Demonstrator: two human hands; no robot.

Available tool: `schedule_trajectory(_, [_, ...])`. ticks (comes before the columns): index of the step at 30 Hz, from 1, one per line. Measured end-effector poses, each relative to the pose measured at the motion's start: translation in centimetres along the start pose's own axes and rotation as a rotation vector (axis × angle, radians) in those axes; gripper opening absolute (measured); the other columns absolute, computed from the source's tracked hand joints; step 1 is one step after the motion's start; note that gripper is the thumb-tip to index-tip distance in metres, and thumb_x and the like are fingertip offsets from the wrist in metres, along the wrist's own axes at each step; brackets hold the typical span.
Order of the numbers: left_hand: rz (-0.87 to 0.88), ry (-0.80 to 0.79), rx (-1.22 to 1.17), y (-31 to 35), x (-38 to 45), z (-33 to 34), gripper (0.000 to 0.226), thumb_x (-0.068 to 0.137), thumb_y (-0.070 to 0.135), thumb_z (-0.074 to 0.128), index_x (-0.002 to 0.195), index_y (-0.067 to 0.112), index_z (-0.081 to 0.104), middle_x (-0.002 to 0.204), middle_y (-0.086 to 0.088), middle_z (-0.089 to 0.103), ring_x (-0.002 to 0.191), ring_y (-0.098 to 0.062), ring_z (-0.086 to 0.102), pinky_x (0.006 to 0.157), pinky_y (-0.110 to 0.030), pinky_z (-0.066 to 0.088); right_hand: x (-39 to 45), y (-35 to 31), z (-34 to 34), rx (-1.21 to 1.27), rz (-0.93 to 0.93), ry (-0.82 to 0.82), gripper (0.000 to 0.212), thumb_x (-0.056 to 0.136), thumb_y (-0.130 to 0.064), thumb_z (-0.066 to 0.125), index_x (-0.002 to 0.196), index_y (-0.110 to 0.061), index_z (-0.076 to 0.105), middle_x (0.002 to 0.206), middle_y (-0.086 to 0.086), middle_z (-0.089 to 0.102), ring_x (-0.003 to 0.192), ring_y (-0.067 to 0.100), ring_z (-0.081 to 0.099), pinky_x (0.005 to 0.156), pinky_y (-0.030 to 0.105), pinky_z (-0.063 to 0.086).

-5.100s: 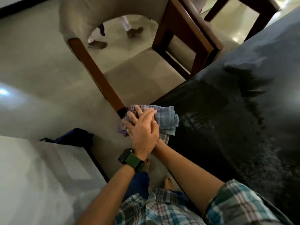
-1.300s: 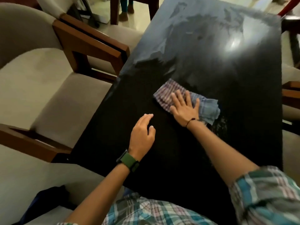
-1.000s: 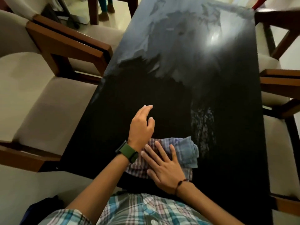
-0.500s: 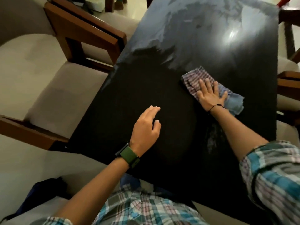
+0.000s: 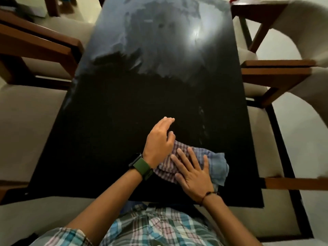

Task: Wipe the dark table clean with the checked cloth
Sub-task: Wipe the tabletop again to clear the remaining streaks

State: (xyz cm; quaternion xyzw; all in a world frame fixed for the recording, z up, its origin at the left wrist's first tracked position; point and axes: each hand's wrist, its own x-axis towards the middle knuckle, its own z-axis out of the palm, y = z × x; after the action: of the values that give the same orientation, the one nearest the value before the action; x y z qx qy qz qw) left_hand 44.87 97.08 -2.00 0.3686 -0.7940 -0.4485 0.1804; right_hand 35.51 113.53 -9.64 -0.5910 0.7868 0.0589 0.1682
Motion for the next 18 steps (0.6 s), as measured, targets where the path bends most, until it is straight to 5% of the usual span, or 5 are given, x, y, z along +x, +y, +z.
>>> schedule_trajectory(3, [-0.029, -0.022, 0.010, 0.2, 0.3, 0.4, 0.043, 0.090, 0.007, 0.044, 0.133, 0.010, 0.039, 0.141, -0.007, 0.041, 0.134, -0.015, 0.031, 0.107, -0.021, 0.022, 5.7, 3.8, -2.3, -0.008, 0.063, 0.034, 0.055, 0.094, -0.054, 0.013, 0.143, -0.048, -0.011, 0.153, -0.018, -0.017, 0.141, 0.011, -0.020, 0.109, 0.059, -0.011])
schedule_trajectory(10, [-0.155, 0.093, 0.128, 0.2, -0.1, 1.1, 0.043, 0.089, 0.008, 0.047, 0.132, 0.014, 0.040, 0.140, -0.004, 0.043, 0.133, -0.011, 0.031, 0.105, -0.018, 0.023, 21.2, 12.6, -9.6, 0.050, 0.170, 0.001, 0.053, 0.099, -0.047, 0.020, 0.147, -0.045, -0.003, 0.157, -0.015, -0.011, 0.145, 0.016, -0.014, 0.111, 0.060, -0.010])
schedule_trajectory(18, [-0.137, 0.088, 0.167, 2.1, 1.6, 2.8, 0.043, 0.089, 0.008, 0.047, 0.131, 0.014, 0.040, 0.140, -0.003, 0.043, 0.133, -0.010, 0.032, 0.107, -0.021, 0.024, 21.6, 12.5, -10.1, 0.096, 0.119, 0.005, 0.054, 0.099, -0.045, 0.020, 0.148, -0.041, -0.002, 0.158, -0.012, -0.012, 0.144, 0.018, -0.015, 0.111, 0.060, -0.012])
